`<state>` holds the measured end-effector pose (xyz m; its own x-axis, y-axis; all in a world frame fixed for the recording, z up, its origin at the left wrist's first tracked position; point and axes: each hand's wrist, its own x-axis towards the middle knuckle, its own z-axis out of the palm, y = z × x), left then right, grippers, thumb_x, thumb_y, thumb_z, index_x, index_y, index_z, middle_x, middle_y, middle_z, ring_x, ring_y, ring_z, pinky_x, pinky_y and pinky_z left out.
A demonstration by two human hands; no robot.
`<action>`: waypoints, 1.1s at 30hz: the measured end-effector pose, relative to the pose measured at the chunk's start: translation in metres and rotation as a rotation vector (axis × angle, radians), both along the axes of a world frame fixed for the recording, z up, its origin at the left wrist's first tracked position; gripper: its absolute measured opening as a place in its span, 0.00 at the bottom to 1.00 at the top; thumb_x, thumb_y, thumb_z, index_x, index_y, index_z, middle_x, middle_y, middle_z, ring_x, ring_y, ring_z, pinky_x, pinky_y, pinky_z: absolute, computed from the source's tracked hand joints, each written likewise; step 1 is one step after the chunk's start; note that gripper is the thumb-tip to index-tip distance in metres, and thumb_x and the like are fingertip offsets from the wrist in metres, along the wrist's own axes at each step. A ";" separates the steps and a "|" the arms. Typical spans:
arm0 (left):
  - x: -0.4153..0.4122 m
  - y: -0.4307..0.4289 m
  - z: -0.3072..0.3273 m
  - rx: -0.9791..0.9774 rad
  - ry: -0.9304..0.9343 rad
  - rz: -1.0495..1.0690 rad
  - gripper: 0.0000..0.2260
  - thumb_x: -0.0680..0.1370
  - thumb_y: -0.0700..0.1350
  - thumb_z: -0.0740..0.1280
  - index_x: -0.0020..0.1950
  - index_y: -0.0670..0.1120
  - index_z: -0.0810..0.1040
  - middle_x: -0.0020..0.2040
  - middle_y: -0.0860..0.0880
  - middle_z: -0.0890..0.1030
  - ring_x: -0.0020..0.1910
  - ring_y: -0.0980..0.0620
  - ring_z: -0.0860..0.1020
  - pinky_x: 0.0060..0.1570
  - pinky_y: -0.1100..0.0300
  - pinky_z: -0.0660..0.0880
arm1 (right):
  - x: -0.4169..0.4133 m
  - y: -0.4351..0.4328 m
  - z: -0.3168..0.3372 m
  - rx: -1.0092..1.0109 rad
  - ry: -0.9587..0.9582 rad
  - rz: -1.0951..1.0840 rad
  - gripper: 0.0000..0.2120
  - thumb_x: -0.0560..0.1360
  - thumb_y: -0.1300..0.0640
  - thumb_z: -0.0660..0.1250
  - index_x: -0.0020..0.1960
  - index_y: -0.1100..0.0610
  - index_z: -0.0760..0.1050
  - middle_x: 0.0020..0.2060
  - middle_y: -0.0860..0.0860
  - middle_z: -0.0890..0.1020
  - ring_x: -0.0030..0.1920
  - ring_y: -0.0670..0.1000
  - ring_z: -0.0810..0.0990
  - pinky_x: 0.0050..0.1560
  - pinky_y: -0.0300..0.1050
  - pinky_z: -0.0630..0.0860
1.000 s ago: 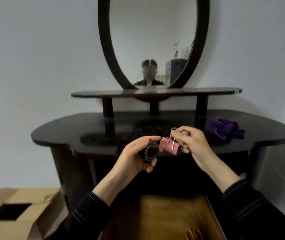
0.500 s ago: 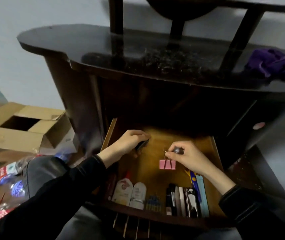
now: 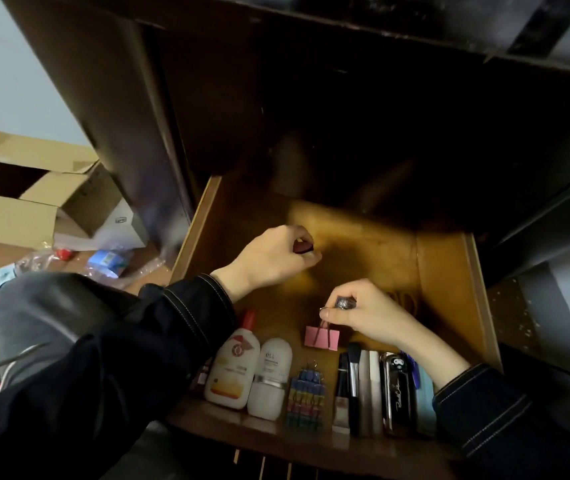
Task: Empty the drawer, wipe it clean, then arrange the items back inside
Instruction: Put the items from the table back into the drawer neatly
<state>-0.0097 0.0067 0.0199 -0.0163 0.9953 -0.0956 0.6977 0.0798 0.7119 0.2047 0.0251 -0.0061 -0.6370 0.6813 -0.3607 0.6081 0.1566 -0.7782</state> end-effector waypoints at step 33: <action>-0.010 0.000 -0.009 -0.027 0.168 -0.057 0.12 0.77 0.56 0.69 0.51 0.48 0.80 0.45 0.50 0.81 0.42 0.51 0.79 0.44 0.50 0.79 | -0.007 -0.021 0.010 0.074 -0.178 0.211 0.07 0.75 0.49 0.72 0.41 0.50 0.83 0.31 0.43 0.78 0.31 0.41 0.73 0.34 0.42 0.68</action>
<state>-0.0196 0.0063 0.0111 0.0220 0.9922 -0.1230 0.8103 0.0544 0.5834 0.1975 0.0037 0.0038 -0.6985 0.5691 -0.4338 0.6822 0.3464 -0.6439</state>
